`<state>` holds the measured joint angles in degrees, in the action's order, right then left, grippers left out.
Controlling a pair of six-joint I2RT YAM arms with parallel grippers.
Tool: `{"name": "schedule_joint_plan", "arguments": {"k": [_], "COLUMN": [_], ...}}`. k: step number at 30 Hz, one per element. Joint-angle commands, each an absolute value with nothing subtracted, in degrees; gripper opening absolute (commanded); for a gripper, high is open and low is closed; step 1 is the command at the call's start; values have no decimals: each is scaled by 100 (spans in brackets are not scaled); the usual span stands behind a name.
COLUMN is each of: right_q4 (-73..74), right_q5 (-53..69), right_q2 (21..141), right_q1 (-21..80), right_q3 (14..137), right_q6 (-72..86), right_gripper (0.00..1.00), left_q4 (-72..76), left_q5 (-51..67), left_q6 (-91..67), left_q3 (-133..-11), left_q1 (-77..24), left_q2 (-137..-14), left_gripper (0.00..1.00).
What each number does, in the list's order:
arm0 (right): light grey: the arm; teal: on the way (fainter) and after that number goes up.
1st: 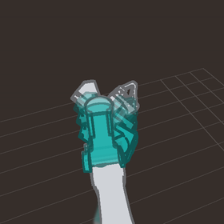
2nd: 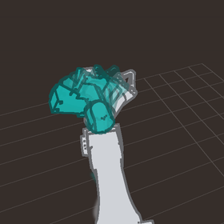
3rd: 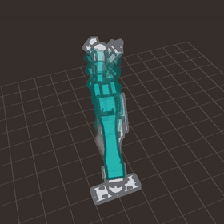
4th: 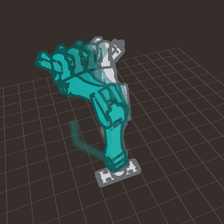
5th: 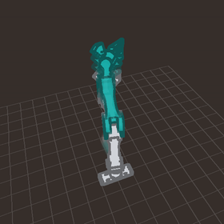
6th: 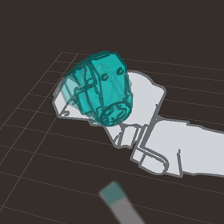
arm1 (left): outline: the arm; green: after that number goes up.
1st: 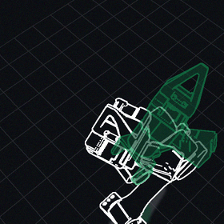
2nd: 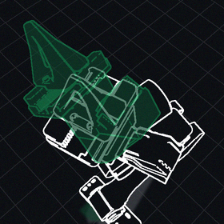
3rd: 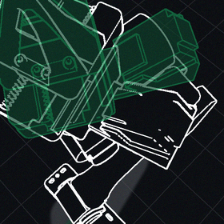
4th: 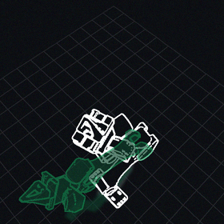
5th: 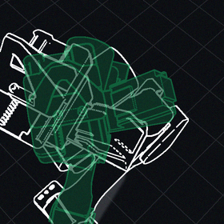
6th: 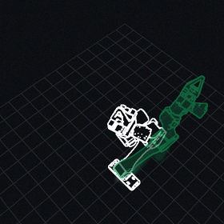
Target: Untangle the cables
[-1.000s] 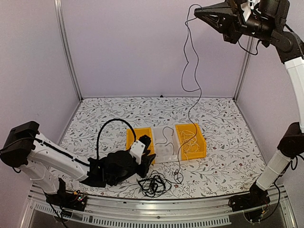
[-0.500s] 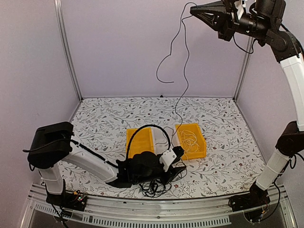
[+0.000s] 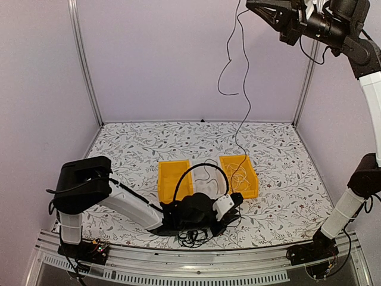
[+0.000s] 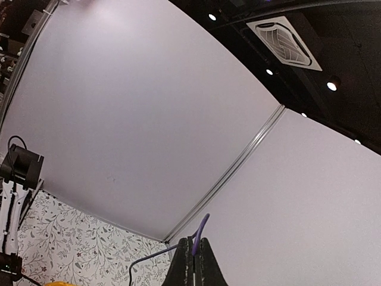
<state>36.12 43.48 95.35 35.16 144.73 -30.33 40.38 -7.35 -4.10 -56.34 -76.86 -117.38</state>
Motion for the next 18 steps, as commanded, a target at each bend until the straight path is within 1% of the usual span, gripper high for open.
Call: {"name": "schedule_joint_plan", "arguments": {"k": [1,3,7,10,14,18], "right_q4": [3402,3371,3294,3247,3155,3077], "right_q5": [3909,3821,3648,3481,3086,2849], "right_q2": [9404,9396,9395,9404,9413,9407], "right_q1": [3456,3438,3402,3393,3393,3379], "right_q3": [14621,14640,14679,14665,14624,14370], "right_q6": [-3171,-3181,-3221,-3266,-3401,-3518], "right_gripper": [0,0,0,0,0,0], "left_q4": [3450,3195,2689,2526,2548,2981], "left_q5": [-464,-430,-387,-526,-997,-1758], "left_q6": [-283,-220,-125,-147,-294,-519], "left_q3": [-5691,-5676,-5620,-5349,-4773,-3959], "left_q1": [-7673,-7674,-7681,-7697,-7723,-7722], "left_q2": [-11780,-11733,-11560,-11295,-10744,-10102], "left_gripper": [14,13,6,0,0,0]}}
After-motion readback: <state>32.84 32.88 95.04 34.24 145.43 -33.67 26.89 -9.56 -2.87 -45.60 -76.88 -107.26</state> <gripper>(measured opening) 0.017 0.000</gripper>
